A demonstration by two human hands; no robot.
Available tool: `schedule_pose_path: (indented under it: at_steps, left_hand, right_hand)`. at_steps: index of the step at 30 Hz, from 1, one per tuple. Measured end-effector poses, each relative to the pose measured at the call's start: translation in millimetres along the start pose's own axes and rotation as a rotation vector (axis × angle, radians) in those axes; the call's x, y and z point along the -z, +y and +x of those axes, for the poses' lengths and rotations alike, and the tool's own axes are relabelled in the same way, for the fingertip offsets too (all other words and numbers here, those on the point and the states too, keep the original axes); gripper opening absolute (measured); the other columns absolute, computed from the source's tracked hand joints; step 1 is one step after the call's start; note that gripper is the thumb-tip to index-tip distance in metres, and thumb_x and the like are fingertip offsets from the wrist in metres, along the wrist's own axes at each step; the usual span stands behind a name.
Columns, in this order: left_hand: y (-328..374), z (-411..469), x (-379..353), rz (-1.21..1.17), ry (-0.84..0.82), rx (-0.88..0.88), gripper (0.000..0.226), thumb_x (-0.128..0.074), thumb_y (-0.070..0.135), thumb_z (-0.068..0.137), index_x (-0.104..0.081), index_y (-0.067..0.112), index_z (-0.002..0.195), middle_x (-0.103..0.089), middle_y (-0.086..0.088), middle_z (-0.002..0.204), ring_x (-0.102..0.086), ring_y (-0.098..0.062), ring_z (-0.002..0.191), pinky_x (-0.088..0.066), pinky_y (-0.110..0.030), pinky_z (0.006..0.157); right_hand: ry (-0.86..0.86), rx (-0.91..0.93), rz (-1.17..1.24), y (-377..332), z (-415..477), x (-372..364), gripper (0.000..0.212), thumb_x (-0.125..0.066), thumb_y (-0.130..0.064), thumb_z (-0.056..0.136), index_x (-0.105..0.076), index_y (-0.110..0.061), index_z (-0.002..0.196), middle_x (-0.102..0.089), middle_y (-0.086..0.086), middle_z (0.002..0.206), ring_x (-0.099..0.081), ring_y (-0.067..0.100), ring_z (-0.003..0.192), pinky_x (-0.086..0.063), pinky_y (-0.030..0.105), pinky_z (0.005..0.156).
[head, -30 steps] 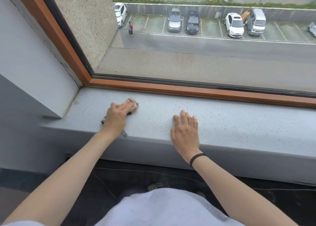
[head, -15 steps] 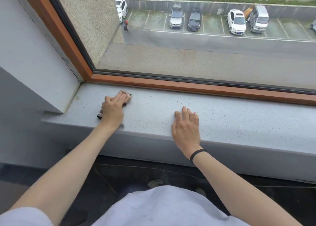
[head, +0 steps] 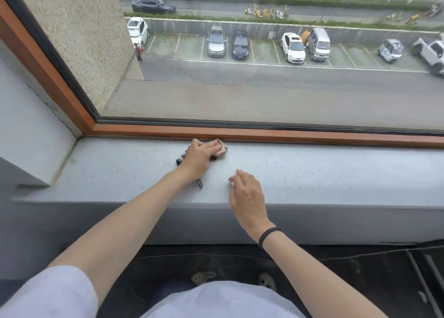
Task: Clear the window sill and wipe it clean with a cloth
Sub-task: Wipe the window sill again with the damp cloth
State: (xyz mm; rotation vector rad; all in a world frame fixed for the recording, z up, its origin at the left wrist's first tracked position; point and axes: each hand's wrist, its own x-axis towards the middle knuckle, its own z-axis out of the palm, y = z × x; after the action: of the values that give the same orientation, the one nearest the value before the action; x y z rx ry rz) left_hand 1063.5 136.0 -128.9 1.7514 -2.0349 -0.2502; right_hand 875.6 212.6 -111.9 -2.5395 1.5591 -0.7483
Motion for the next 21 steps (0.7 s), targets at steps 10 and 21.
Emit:
schedule_pose_path:
  at_steps: [10, 21]
  left_hand:
    - [33, -3, -12, -0.155, -0.031, -0.042, 0.036, -0.049, -0.001, 0.092, -0.067, 0.018, 0.117, -0.060, 0.003, 0.127, -0.048, -0.032, 0.098, -0.020, -0.020, 0.077]
    - [91, -97, 12, -0.289, -0.414, -0.456, 0.043, -0.038, -0.021, 0.075, -0.068, 0.010, 0.082, -0.068, 0.000, 0.095, -0.031, -0.016, 0.072, -0.026, -0.026, 0.073]
  right_hand:
    - [0.051, -0.315, 0.077, 39, -8, 27, 0.029, -0.054, 0.010, 0.079, -0.066, -0.004, 0.102, -0.064, 0.012, 0.110, -0.057, 0.029, 0.109, -0.042, 0.036, 0.097]
    - [0.076, -0.381, 0.186, 41, 11, 32, 0.032, -0.042, 0.009, 0.083, -0.063, -0.006, 0.103, -0.063, 0.005, 0.108, -0.052, 0.021, 0.105, -0.033, 0.023, 0.092]
